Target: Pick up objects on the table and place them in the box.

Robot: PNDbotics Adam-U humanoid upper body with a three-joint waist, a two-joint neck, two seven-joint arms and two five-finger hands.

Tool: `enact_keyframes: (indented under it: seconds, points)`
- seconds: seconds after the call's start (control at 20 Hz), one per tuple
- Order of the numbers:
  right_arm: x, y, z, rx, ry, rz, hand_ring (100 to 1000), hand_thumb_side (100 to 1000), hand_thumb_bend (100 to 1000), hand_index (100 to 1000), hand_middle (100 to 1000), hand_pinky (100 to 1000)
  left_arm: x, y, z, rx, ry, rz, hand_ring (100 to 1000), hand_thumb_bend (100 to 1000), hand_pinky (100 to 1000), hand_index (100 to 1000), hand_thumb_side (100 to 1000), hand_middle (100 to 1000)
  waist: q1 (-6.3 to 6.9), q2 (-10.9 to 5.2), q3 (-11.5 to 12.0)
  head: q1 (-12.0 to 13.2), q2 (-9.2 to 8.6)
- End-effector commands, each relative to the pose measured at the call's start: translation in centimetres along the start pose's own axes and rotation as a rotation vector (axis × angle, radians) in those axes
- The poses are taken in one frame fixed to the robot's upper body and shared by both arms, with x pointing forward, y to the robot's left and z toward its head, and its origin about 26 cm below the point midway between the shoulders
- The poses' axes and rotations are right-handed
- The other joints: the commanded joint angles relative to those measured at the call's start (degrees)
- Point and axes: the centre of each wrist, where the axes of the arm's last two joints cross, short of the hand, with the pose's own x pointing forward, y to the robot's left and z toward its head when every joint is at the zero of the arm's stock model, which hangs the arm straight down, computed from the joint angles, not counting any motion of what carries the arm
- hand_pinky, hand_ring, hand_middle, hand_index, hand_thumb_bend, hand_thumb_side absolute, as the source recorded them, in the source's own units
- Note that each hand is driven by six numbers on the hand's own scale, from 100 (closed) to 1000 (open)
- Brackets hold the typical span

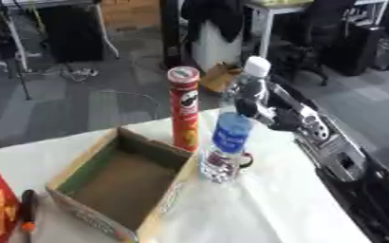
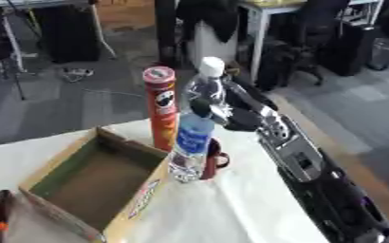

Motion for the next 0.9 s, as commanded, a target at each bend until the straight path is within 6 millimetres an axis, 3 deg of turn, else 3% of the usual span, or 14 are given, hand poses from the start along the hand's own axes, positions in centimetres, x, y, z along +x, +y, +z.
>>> enact_keyframes:
  seconds: [0.05,0.55,0.9]
  points:
    - [2.1,-2.2,-1.2,-0.036,-0.067,0.025,342,743,439,513,226,100,0.5,0.3,-0.7,0.002,-0.036,-0.002,953,100,1000,849,972,870,-0.41,-0.95,0.5,-0.1,-0.55]
    - [3.4,-3.6,-2.6,-0.099,-0.104,-0.002,337,750,424,513,223,100,1.1,-0.6,-1.4,-0.007,-0.073,0.048,952,100,1000,849,972,869,-1.39,-0.17,5.5,-1.6,-1.53]
    - [3.4,-5.0,-2.9,-0.136,-0.107,0.024,336,749,422,514,222,100,1.4,-0.9,-2.0,-0.007,-0.104,0.073,953,100,1000,849,975,871,-2.5,1.66,9.3,-4.2,-3.0]
